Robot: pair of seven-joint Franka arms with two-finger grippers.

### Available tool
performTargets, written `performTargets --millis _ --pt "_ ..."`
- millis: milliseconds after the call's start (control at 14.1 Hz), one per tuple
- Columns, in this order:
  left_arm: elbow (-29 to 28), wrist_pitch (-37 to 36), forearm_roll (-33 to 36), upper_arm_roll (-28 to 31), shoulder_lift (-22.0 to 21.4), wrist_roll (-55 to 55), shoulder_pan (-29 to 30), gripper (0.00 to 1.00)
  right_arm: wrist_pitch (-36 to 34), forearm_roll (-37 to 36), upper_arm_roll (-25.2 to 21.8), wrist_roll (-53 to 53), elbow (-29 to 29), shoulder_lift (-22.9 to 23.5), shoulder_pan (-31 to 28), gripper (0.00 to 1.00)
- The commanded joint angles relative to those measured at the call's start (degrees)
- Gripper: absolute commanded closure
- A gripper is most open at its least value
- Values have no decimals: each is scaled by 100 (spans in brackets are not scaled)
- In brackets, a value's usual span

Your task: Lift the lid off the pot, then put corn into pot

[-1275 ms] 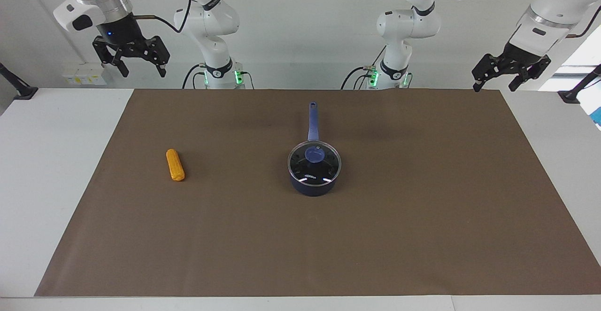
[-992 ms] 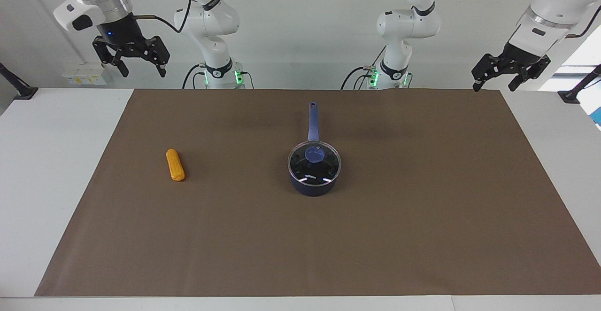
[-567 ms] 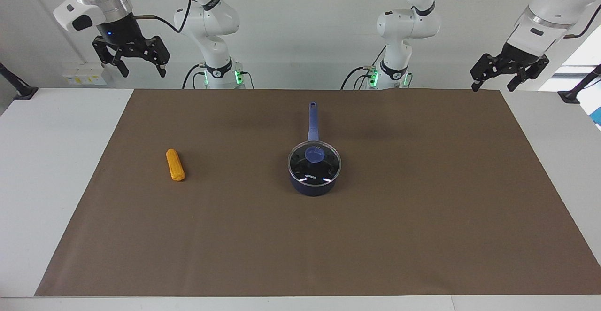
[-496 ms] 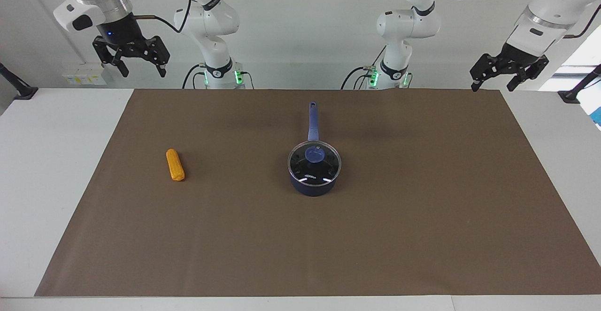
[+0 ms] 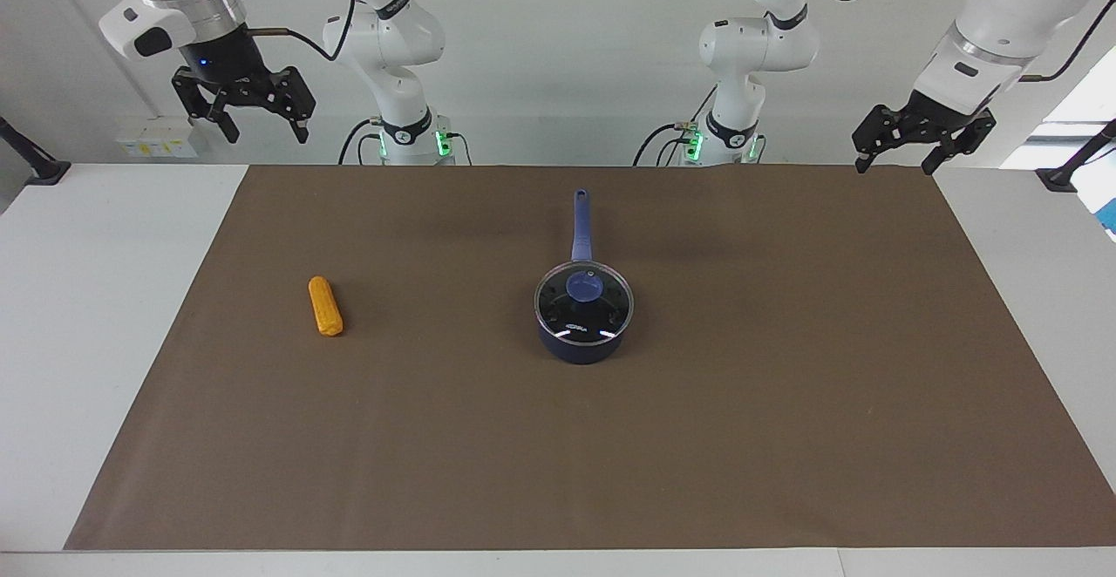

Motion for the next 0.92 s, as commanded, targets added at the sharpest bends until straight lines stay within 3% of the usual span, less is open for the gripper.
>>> performTargets --millis 0,496,850 --pt "-293 125 49 63 -121 -30 -253 0 18 108 30 -94 -42 -52 -61 0" --pt "-970 942 -12 54 -112 -13 -789 0 18 108 30 -94 -42 -52 -61 0" --pt "-1032 1408 -13 54 133 -21 -1298 0 18 108 30 -94 -42 -52 -61 0"
